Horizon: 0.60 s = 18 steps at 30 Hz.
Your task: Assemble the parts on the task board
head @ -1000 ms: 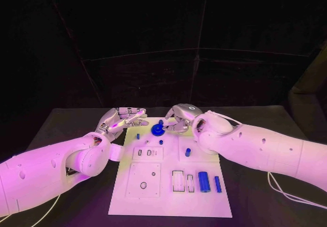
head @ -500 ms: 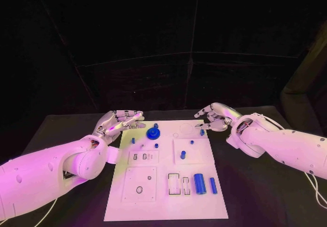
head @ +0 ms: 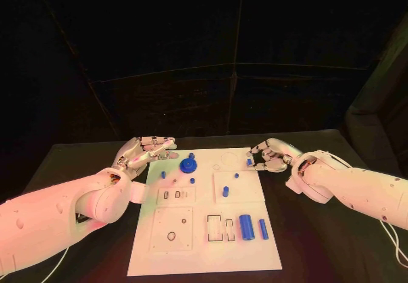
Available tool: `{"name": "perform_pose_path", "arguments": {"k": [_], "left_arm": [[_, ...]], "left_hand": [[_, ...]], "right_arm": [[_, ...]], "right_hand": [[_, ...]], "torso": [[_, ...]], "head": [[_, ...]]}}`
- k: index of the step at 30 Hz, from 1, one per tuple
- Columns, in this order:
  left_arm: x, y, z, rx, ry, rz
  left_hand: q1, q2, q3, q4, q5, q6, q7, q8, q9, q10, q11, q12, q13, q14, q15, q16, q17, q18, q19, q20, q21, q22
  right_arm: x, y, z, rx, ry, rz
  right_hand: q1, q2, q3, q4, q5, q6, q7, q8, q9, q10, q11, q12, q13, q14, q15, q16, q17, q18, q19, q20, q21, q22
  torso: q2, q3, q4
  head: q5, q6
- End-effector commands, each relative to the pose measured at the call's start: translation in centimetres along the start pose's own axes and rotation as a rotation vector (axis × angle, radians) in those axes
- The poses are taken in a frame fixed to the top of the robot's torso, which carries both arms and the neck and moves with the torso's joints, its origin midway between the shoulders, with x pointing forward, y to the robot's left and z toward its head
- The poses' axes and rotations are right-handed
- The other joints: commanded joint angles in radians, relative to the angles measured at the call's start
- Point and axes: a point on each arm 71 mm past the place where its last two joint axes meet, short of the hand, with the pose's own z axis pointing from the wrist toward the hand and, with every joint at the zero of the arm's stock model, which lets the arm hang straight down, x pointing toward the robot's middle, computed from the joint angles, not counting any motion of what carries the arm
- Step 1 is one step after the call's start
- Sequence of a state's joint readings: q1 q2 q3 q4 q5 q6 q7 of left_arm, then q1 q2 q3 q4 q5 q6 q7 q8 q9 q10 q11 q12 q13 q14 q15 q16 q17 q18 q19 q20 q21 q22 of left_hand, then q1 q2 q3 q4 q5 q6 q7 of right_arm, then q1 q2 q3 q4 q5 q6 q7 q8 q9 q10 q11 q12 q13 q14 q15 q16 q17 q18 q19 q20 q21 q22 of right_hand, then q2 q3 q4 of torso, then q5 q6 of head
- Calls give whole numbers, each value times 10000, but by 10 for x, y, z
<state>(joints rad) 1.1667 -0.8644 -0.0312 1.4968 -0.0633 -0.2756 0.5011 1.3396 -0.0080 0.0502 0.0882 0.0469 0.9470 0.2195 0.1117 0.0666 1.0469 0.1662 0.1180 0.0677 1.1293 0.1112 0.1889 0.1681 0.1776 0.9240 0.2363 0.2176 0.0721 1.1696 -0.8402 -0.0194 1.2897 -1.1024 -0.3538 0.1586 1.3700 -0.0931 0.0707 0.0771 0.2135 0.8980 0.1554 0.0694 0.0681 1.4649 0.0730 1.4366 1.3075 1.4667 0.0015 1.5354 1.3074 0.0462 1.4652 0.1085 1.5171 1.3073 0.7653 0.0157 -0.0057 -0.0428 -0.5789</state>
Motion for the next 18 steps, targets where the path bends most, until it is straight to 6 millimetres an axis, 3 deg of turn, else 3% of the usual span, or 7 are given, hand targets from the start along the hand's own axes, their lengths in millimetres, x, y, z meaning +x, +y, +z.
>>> {"name": "perform_pose_path", "arguments": {"k": [1, 18], "left_arm": [[1, -1, 1, 98, 135, -30], [-1, 0, 1, 77, 84, -3]], "left_hand": [[-1, 83, -4, -54, 14, 49, 49, -40, -8, 3, 23, -38, -11, 21, 83, -47, 8, 71, 91, -12, -29, -10], [-2, 91, -9, -70, 13, 64, 44, -44, -5, 23, 19, -43, -8, 24, 82, -64, 13, 72, 97, -12, -44, -17]], "right_arm": [[4, -2, 1, -14, 288, 102], [7, -10, 3, 213, 89, -28]], "right_hand": [[77, -9, -35, -17, 44, -105, 21, -48, -11, 7, -26, -71, 1369, 813, -70, -20, 1565, -148, 316, -71, -51, 1195], [126, 167, -34, -66, 104, -114, 84, -16, 3, 43, 31, -29, 1412, 826, -20, -1, 1623, -156, 338, -37, -36, 1231]], "torso": [[9, -13, 19], [7, -24, 19]], "head": [[13, -27], [18, -76]]}}
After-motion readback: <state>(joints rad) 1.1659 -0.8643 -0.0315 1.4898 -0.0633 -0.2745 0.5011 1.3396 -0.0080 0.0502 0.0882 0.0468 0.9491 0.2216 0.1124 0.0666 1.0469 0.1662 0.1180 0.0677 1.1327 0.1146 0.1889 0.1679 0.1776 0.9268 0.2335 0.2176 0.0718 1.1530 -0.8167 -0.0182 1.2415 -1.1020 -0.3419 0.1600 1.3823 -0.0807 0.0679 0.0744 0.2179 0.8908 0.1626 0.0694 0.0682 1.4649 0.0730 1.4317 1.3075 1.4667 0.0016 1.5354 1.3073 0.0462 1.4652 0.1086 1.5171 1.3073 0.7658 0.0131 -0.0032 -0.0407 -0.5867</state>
